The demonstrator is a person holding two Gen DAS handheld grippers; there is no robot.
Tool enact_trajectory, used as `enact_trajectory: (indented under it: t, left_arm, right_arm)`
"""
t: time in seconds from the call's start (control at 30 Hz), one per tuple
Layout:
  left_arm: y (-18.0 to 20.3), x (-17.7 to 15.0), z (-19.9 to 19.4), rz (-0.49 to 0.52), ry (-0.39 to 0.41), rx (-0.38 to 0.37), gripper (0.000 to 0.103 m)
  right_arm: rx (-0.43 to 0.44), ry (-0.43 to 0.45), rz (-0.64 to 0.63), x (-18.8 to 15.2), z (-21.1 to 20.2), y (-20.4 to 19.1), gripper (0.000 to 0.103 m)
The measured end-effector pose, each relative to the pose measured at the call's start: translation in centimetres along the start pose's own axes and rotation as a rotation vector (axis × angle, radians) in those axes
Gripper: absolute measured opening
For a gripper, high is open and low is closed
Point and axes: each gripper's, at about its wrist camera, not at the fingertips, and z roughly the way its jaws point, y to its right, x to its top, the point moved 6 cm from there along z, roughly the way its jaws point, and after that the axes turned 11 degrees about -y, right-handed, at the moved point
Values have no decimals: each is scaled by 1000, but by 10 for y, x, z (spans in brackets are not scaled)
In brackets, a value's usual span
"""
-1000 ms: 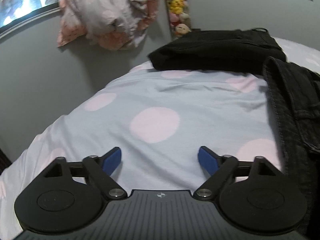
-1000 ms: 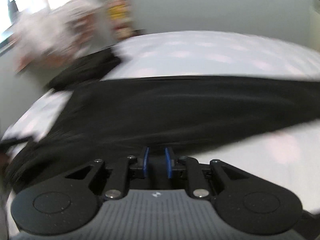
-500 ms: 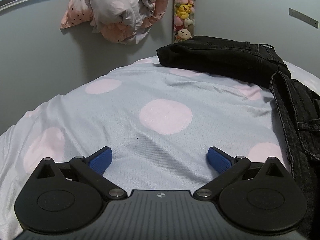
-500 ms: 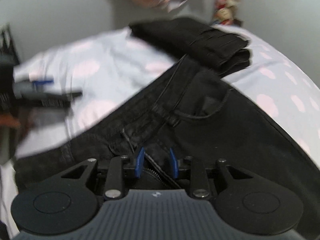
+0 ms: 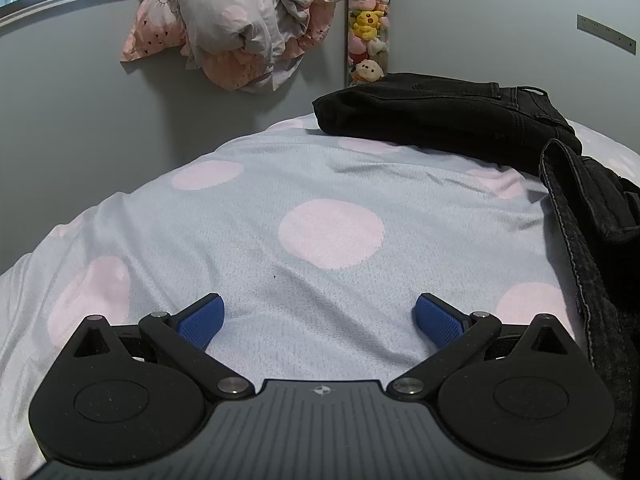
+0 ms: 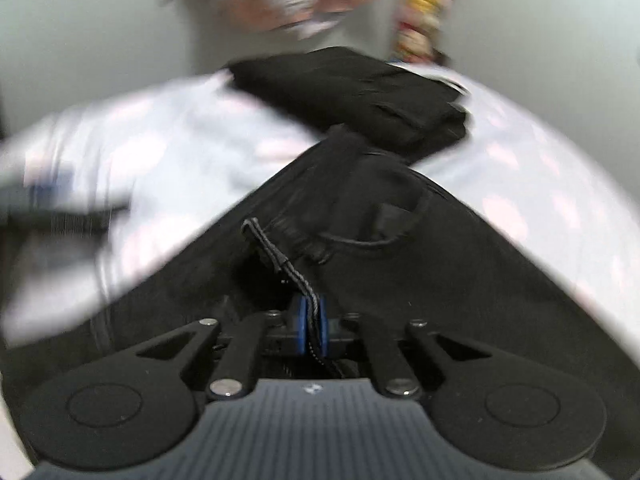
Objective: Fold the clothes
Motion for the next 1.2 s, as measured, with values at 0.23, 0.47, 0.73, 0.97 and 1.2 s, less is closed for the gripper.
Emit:
enact_trajectory:
  t: [0.23, 0.47, 0.73, 0.97, 1.2]
  left_arm:
    - [0, -1, -1, -1, -1, 0, 103]
    - [-1, 0, -1, -1, -2, -1, 103]
    - [0, 0, 0, 1, -2, -1, 103]
    - [0, 0, 0, 1, -3, -1, 103]
    - [1, 1, 0, 1, -4, -1, 103]
  right_arm:
    - [-2, -131, -118, -25, 14, -22, 17]
    - [-39, 46, 11, -38, -32, -37, 32]
    - [-89, 102, 169, -90, -81, -40, 35]
    - [-192, 80, 327, -144, -114, -10, 37]
    - [-309, 126, 385, -194, -144, 11, 37]
